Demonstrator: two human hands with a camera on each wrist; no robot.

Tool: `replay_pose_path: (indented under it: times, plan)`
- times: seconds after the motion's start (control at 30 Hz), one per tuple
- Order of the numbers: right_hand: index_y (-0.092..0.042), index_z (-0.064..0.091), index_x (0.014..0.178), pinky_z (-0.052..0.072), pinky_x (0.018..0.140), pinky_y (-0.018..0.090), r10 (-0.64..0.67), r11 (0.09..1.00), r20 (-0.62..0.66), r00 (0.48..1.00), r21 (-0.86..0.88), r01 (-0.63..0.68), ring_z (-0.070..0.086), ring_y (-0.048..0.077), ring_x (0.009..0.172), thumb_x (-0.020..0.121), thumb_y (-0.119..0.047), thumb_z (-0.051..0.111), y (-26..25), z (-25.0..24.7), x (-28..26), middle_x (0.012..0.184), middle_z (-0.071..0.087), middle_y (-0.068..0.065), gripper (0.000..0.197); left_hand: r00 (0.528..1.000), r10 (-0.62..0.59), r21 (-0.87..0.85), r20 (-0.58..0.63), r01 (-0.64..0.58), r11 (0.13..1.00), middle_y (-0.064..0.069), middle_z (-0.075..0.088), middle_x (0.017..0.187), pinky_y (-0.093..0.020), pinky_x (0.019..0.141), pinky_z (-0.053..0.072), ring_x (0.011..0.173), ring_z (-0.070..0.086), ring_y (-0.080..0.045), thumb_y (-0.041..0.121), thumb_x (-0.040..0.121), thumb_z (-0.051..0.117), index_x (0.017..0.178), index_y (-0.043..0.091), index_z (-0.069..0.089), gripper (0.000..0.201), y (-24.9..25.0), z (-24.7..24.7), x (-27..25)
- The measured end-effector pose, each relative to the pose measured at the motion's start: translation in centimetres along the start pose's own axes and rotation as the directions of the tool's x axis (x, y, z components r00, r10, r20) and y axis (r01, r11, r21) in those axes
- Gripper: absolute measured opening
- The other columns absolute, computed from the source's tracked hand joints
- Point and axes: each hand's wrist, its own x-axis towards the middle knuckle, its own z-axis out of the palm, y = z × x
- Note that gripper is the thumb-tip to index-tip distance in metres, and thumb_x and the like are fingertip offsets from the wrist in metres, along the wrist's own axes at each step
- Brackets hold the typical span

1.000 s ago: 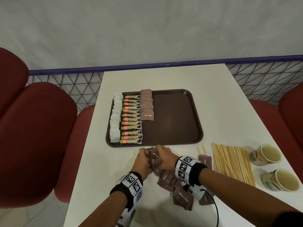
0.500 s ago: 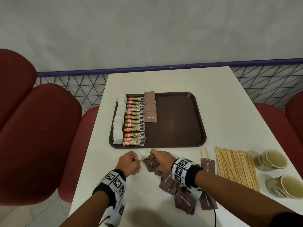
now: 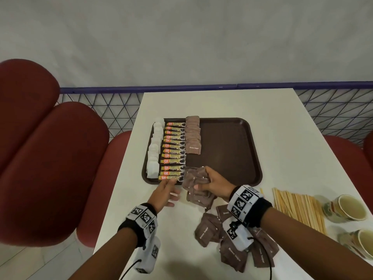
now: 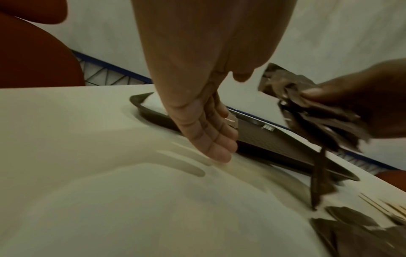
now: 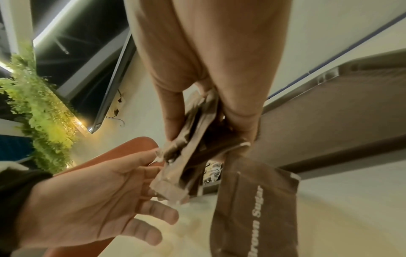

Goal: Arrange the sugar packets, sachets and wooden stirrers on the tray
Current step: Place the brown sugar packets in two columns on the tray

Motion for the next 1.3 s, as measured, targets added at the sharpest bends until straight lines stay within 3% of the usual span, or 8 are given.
replay_pose_path:
  times: [0.23,0.5,0.67,0.77,0.87,1.0,1.13,1.3]
  plan:
    - [-0.019,0.046,0.102,0.050,0.083,0.024,-0.052,0.956,-0.139,0.989,0.280,0.089,0.059,0.011,0.093,0.085,0.001,0.059,-0.9,1.3,0.9,0.103,0.060,0.000,0.029,0.993,0.018,-0.129,0.114,-0.003,0.992,-0.008,0.059,0.125,-0.035,0.079,0.053,0.106,0.061,-0.022,0.069,0.086,0.016,0.136,0.028,0.040,0.069,1.4,1.8,-0.2]
    - [-0.019,0.046,0.111,0.054,0.086,0.029,-0.072,0.851,-0.161,0.984,0.504,0.145,0.062,0.015,0.098,0.088,0.001,0.055,-0.7,3.9,1.4,0.107,0.063,0.003,0.032,0.968,-0.009,-0.542,0.250,0.148,0.827,-0.012,0.064,0.123,-0.049,0.090,0.051,0.110,0.063,-0.031,0.077,0.080,0.012,0.127,0.024,0.054,0.082,2.4,1.4,-0.8]
    - [-0.014,0.045,0.109,0.053,0.077,0.017,-0.079,0.960,-0.104,0.991,0.260,0.104,0.060,0.012,0.093,0.093,-0.010,0.051,-0.1,5.2,1.7,0.104,0.061,0.005,0.017,0.964,-0.002,-0.656,0.266,0.183,0.732,-0.018,0.066,0.116,-0.046,0.085,0.056,0.103,0.067,-0.029,0.069,0.087,0.024,0.117,0.012,0.060,0.074,2.6,1.0,-0.7]
    - [-0.026,0.051,0.108,0.045,0.099,0.035,-0.073,0.997,-0.155,0.985,0.021,0.077,0.051,0.021,0.113,0.090,-0.028,0.056,0.3,5.4,2.8,0.115,0.054,0.007,0.019,0.961,0.007,-0.649,0.275,0.180,0.740,-0.020,0.065,0.118,-0.043,0.083,0.057,0.104,0.066,-0.029,0.061,0.091,0.029,0.117,0.009,0.061,0.066,2.2,0.8,-0.4]
    - [-0.017,0.046,0.128,0.026,0.110,0.031,-0.042,0.984,-0.176,0.983,-0.180,0.010,0.030,0.017,0.125,0.093,-0.029,0.052,0.2,5.2,3.3,0.125,0.038,0.004,0.038,0.976,0.014,-0.675,0.218,0.141,0.724,-0.020,0.068,0.113,-0.041,0.077,0.059,0.099,0.068,-0.027,0.044,0.097,0.037,0.115,0.006,0.061,0.049,1.8,0.6,0.0]
    - [-0.017,0.040,0.119,0.039,0.104,0.034,0.000,0.997,-0.143,0.990,-0.077,-0.011,0.041,0.017,0.119,0.089,-0.029,0.058,0.2,4.8,3.4,0.127,0.044,0.009,0.037,0.988,0.035,-0.687,0.148,0.077,0.723,-0.023,0.061,0.122,-0.053,0.097,0.047,0.117,0.057,-0.036,0.024,0.094,0.050,0.131,0.006,0.050,0.041,1.3,0.0,0.6]
    - [-0.012,0.033,0.104,0.048,0.062,0.007,0.013,0.993,-0.150,0.989,0.122,0.005,0.052,0.004,0.083,0.086,-0.018,0.064,0.2,4.1,3.0,0.098,0.047,0.000,0.036,0.991,0.036,-0.681,0.127,0.060,0.730,-0.025,0.060,0.123,-0.057,0.102,0.040,0.118,0.055,-0.038,0.017,0.091,0.054,0.130,0.004,0.051,0.040,0.8,-0.2,1.0]
    - [-0.019,0.047,0.083,0.046,0.056,0.020,-0.014,0.998,-0.190,0.982,0.051,0.024,0.054,0.013,0.070,0.077,-0.024,0.074,0.3,2.9,3.3,0.082,0.057,0.003,0.028,0.997,0.022,-0.629,0.068,0.026,0.777,-0.025,0.061,0.121,-0.045,0.083,0.054,0.100,0.064,-0.034,0.002,0.087,0.057,0.129,0.007,0.051,0.043,0.3,-0.3,1.1]
